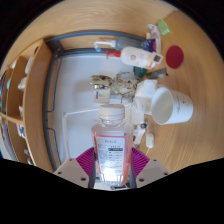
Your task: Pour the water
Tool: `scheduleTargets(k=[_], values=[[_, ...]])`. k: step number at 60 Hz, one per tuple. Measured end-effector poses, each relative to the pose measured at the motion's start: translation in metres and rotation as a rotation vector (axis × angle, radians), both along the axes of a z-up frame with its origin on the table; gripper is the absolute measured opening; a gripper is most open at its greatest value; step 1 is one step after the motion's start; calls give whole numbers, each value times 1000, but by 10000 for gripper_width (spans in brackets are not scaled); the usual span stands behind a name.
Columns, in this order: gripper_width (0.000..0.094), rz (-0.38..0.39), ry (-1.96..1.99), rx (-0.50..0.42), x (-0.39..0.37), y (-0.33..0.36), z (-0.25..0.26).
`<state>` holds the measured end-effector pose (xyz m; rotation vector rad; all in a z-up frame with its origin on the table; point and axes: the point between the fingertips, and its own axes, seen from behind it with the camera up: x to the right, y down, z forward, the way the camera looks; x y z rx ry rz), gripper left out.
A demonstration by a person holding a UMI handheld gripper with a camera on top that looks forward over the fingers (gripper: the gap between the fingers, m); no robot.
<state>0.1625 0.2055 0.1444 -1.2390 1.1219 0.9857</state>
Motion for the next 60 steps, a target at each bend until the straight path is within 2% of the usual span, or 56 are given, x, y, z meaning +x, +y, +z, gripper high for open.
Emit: scheduleTargets(k=[14, 21, 40, 51, 58, 60], values=[[482, 57, 314, 15, 6, 17, -6], [481, 102, 462, -18, 2, 21, -17], [481, 111, 543, -58, 14, 15, -32], [491, 142, 323, -45, 13, 7, 12], [491, 151, -105, -64, 29, -3, 54], [492, 141, -249, -105, 36, -9, 66]])
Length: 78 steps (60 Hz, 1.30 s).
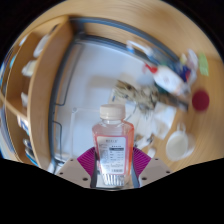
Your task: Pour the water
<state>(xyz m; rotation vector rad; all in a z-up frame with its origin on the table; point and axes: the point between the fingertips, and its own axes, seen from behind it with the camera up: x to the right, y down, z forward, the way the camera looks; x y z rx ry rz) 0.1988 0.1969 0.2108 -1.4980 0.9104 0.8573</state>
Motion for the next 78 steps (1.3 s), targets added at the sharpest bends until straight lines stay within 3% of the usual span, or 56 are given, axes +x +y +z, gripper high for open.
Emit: scheduleTargets(k=[14, 19, 27, 37, 51, 61, 74, 78], values=[[495, -176, -842, -59, 123, -37, 31], [493, -245, -957, -49, 165, -42, 18], [494, -292, -1071, -94, 214, -43, -25], [495, -235, -1179, -157, 241, -25, -73], [510, -168, -1207, -149, 247, -14, -118], [502, -167, -1205, -89, 245, -14, -115], [616, -129, -1200, -112, 244, -13, -118], [760, -119, -1200, -140, 247, -16, -119]])
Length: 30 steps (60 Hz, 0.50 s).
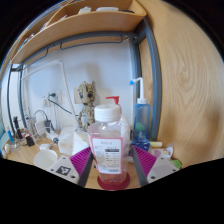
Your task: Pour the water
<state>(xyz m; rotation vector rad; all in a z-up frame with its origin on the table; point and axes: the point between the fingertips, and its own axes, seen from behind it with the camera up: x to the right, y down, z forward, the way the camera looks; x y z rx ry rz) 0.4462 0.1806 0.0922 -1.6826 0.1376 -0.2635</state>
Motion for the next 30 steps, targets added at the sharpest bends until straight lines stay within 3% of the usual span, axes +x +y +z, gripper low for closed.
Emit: scheduleTargets(k=[1, 4, 10, 19, 30], values=[[819, -5, -2, -6, 0, -2, 0], [867, -15, -4, -18, 0, -8, 1], [861, -8, 13, -42, -6, -29, 2], [859, -60, 66, -115, -17, -85, -2], [859, -85, 94, -173, -51, -154, 36]])
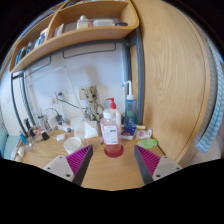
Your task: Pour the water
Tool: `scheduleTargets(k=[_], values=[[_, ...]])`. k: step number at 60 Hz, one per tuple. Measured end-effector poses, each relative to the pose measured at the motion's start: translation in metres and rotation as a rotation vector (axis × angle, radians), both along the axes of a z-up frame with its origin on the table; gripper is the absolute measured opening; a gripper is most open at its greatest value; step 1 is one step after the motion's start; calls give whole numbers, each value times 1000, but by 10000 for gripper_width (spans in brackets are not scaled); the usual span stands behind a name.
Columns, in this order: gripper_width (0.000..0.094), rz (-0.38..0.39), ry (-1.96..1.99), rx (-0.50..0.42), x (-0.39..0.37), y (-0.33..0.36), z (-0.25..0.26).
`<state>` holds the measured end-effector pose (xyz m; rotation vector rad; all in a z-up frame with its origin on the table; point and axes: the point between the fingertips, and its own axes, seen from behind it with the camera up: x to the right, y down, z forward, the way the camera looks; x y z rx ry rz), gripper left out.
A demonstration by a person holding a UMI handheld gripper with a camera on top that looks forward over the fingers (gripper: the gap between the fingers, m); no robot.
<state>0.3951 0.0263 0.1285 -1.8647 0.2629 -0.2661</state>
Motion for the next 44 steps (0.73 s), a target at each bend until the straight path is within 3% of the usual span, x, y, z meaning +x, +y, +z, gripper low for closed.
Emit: scheduleTargets(k=[12, 21, 44], values=[[859, -21, 5, 21, -38, -43, 63], [858, 41, -28, 18, -75, -50, 93], [850, 100, -69, -53, -123, -68, 107]])
